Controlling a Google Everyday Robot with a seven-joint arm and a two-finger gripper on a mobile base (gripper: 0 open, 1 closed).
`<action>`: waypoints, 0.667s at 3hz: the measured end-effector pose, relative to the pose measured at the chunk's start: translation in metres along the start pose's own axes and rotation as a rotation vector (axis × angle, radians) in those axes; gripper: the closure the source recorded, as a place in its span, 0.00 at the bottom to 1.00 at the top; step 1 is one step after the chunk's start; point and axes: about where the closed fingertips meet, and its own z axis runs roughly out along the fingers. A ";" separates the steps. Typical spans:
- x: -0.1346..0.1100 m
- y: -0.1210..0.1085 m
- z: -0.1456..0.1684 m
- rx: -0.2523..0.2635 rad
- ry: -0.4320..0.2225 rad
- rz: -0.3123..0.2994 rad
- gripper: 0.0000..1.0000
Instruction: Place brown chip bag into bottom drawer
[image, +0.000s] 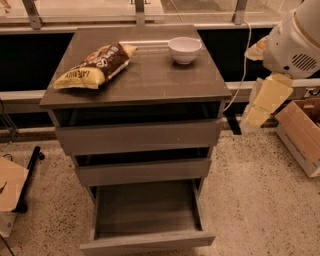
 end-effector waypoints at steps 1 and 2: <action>-0.009 -0.007 0.027 -0.011 -0.079 0.044 0.00; -0.043 -0.026 0.071 -0.020 -0.228 0.103 0.00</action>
Offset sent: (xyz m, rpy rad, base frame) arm 0.1175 0.1012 -0.0616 0.4756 -0.0654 -0.0536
